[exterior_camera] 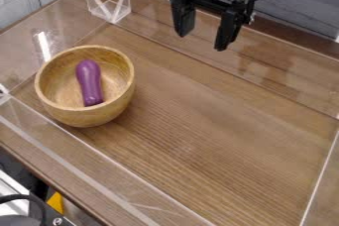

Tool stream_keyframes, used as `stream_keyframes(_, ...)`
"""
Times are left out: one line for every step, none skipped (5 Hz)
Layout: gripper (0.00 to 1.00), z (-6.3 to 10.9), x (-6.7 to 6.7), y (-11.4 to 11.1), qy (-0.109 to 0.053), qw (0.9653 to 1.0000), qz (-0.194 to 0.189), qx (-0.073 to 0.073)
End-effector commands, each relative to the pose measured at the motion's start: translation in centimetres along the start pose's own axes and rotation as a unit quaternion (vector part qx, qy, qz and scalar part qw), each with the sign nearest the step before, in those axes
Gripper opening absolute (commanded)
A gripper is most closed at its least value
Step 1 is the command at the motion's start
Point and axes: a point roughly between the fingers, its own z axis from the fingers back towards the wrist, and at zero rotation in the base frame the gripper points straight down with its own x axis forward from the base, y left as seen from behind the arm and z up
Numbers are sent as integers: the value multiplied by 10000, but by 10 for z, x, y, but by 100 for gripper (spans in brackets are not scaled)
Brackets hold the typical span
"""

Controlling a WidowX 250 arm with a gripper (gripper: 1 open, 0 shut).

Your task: Remove the purple eggplant from inside the brown bowl and put it on the table

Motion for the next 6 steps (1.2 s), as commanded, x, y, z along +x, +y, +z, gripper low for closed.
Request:
stream_keyframes(100, -6, -2, -1, 83, 9999, 66, -28)
stream_keyframes(100, -11, -4, 0, 140, 9997, 183, -60)
stream_keyframes(100, -13, -7, 2, 170, 9993, 307, -90)
stream_keyframes(100, -14, -11, 6, 181, 9988, 435, -123)
stream_keyframes(100, -12, -16, 11, 165, 9980, 588, -174)
stream_keyframes(100, -11, -20, 16, 171, 9971, 710, -221)
